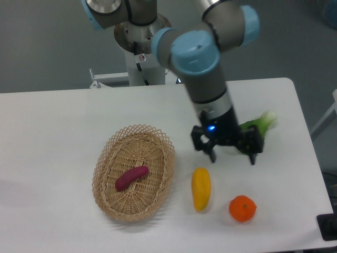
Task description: Place the sweet potato in the basket
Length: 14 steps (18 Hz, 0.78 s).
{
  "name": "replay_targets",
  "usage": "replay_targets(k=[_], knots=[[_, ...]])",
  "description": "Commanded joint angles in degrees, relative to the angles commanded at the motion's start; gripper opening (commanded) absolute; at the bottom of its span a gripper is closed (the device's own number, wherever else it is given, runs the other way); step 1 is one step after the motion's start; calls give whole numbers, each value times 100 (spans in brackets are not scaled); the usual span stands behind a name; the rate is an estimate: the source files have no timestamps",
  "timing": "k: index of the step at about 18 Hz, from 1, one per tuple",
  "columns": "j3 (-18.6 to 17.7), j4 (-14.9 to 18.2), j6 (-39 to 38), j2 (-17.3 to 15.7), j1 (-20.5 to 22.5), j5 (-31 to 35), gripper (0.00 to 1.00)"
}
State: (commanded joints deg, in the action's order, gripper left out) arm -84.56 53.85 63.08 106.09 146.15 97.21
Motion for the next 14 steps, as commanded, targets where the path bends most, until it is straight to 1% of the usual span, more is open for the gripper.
replay_targets(k=[2, 3, 4, 6, 8, 10, 14], knots=[[149, 562, 746, -44, 228, -18, 100], [228, 782, 1037, -105, 343, -44, 100], [264, 915, 1266, -114, 500, -140, 100], [282, 1021, 1592, -193, 764, -464, 100], [273, 1162, 1874, -237, 950, -598, 100], [273, 1189, 2076, -255, 1038, -685, 100], [273, 1189, 2086, -246, 1065, -774, 100]])
